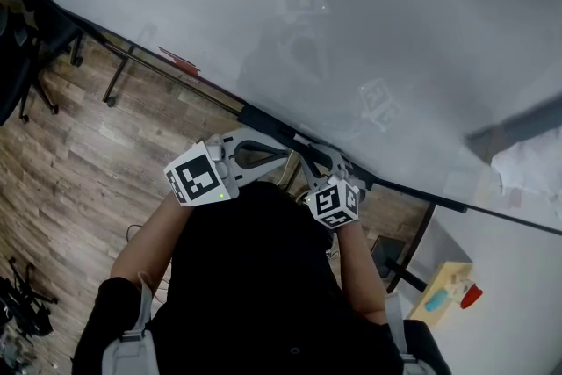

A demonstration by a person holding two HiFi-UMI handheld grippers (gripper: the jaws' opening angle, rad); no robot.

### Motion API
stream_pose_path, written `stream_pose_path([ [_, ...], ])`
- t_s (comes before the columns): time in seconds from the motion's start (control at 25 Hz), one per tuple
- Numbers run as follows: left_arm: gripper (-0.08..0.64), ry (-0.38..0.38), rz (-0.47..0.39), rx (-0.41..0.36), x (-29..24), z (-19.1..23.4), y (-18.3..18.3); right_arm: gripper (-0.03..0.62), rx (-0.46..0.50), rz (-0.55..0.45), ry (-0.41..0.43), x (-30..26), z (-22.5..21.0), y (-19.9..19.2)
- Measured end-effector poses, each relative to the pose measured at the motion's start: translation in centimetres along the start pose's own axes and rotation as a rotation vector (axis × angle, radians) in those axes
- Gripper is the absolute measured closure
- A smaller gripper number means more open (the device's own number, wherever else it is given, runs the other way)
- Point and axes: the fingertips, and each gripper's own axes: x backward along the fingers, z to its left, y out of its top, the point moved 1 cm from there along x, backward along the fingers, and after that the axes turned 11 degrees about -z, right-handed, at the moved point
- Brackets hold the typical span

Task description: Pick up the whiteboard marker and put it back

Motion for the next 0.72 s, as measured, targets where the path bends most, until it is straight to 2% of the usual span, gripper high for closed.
stream_pose_path([
  [0.52, 0.548, -0.016, 0.012, 0.021, 0.2, -0.9, -0.7, 0.499, 0.08, 0.125, -0.083, -1.2, -0.4, -2.1],
  [0.72, 0.548, -0.023, 0.01, 0.03, 0.3, -1.4, -0.9, 0.499, 0.088, 0.144, -0.093, -1.6, -0.5, -2.5],
])
